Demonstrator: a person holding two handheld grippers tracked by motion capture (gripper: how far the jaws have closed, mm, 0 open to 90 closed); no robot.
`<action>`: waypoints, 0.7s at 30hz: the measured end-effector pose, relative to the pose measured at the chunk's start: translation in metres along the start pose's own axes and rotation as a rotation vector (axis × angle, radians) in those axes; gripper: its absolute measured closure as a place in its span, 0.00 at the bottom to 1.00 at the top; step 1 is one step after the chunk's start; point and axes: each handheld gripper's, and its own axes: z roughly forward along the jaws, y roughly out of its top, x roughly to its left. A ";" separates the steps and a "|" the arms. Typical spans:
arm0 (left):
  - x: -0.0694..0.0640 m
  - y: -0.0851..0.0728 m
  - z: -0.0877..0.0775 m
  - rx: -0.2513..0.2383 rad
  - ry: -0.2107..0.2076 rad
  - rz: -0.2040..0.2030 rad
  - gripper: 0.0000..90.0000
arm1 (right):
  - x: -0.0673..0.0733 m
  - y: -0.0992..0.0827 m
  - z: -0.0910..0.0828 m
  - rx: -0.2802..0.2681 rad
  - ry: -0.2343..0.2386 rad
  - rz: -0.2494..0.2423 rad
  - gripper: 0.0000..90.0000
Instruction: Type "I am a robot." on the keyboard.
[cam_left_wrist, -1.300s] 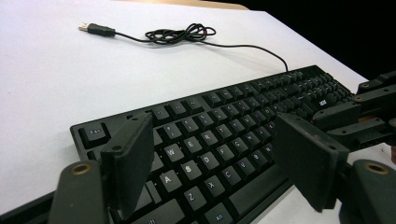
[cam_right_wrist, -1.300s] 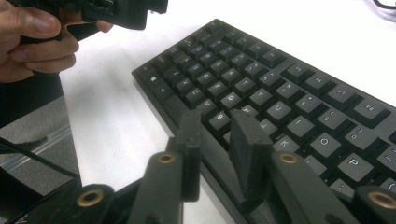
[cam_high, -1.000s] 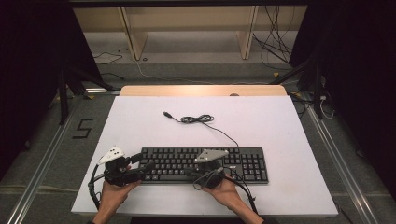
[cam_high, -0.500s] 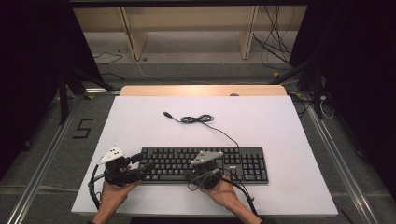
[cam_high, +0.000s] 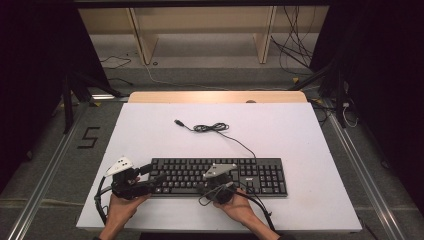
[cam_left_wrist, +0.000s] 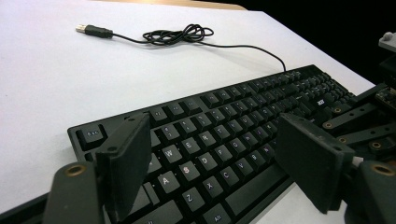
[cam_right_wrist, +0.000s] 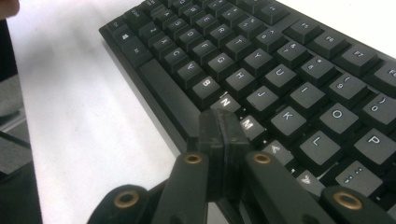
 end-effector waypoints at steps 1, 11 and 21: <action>0.000 0.000 0.000 0.000 0.001 0.000 0.30 | 0.001 0.000 0.000 0.002 -0.003 -0.008 1.00; 0.000 0.000 0.000 0.001 0.005 0.003 0.29 | 0.001 0.000 -0.001 -0.004 0.002 0.007 1.00; 0.002 0.000 0.000 0.004 0.012 0.003 0.29 | -0.005 0.004 -0.018 -0.097 0.050 0.053 0.89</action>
